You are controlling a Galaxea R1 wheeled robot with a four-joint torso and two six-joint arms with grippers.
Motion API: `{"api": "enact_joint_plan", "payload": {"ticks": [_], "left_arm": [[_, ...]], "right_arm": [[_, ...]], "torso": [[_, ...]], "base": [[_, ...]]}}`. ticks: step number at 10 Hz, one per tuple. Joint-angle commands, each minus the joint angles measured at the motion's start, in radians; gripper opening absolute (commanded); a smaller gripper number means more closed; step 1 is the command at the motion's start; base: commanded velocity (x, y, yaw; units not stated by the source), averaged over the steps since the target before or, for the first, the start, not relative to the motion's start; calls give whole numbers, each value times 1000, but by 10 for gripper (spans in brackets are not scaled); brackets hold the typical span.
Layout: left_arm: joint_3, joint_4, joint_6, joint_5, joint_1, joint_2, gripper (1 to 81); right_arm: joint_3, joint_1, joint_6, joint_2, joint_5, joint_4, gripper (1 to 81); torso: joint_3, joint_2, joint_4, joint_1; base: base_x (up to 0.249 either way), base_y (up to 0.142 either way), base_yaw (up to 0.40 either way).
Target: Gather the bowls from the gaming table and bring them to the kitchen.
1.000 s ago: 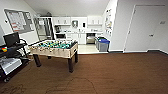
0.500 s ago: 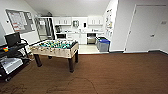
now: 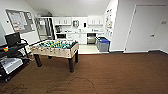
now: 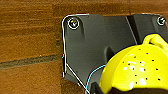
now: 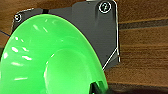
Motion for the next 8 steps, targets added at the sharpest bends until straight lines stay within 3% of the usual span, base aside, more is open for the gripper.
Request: {"api": "enact_joint_plan", "payload": {"ticks": [1,8], "left_arm": [[-4,-1,2,42,-39,-11,10],[-4,1,4,42,-41,-8,10]], "right_arm": [[-5,31,-4,-13,-50,-8,10],[-5,29,-6,-10,-51,-10,10]], "torso": [[0,0,0,0],[0,-1,0,0]], "base": [[0,0,0],[84,0,0]]}}
